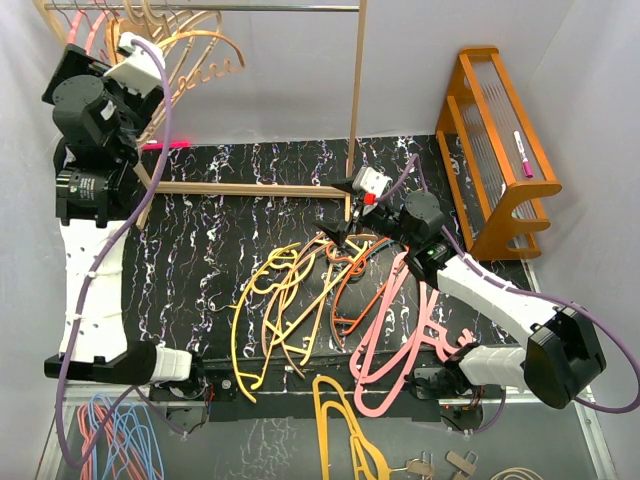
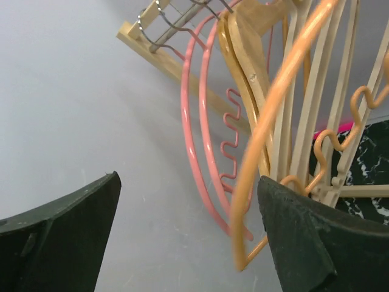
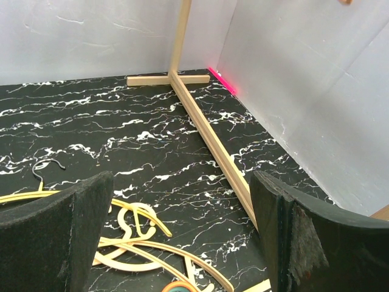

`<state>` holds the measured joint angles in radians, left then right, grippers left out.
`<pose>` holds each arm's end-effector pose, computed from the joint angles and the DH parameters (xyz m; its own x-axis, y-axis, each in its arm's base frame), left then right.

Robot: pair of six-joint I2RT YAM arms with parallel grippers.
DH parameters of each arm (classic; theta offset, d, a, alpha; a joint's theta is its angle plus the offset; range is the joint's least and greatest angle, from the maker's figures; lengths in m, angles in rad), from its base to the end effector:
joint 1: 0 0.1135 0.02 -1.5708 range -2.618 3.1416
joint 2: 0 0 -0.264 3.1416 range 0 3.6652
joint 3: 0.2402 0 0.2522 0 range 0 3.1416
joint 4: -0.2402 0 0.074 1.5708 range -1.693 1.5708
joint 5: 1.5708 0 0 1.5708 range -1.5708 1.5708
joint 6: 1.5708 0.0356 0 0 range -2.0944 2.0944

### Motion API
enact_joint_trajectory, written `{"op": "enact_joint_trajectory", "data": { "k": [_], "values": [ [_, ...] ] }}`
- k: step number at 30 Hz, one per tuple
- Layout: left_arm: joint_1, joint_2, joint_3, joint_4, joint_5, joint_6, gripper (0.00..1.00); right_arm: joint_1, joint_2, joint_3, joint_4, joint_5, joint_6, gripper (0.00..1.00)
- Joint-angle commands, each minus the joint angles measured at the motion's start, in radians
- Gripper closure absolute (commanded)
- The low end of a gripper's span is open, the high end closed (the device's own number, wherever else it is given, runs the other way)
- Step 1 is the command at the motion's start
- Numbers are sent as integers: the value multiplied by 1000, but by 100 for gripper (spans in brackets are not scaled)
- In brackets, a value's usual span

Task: Organize the hangers
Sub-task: Place the hanger at the clothesline, then pick up the hanger at the center of the board.

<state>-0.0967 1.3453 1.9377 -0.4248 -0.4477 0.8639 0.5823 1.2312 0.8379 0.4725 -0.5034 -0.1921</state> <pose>0.2357 -0.0074 0.5751 -0.1490 0.7031 -0.6953 -0.3456 0.6217 0.7028 0.2296 0.1717 0.3323 0.2335 -0.0465 -0.9712 -0.8545 0.4668 -0.2278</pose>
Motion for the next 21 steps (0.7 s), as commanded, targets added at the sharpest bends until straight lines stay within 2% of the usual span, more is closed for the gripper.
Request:
{"op": "enact_joint_trajectory", "data": {
  "k": [1, 3, 6, 9, 12, 14, 15, 18, 21],
  "values": [
    [-3, -41, 190, -118, 58, -123, 3, -5, -4, 26, 65, 16, 16, 1],
    [-3, -101, 222, -137, 121, -209, 3, -4, 5, 37, 23, 26, -10, 2],
    [-3, -229, 191, -212, 259, -306, 3, -4, 36, 94, -141, 1, -117, 2],
    [-3, -313, 130, -457, 576, -343, 3, -6, 104, 147, -284, -60, -191, 2],
    [-3, -342, 16, -699, 853, -355, 3, -5, 240, 275, -561, -225, -336, 1],
    [-3, -345, -99, -828, 1006, -347, 3, 0, 353, 384, -754, -278, -456, 2],
    [-3, -354, -179, -867, 1059, -335, 3, 11, 392, 410, -798, -259, -499, 2],
    [-2, -417, -391, -833, 1070, -362, 3, 51, 468, 429, -736, -173, -517, 2],
    [2, -480, -505, -743, 983, -420, 3, 79, 586, 546, -752, -224, -485, 2]
  ]
}}
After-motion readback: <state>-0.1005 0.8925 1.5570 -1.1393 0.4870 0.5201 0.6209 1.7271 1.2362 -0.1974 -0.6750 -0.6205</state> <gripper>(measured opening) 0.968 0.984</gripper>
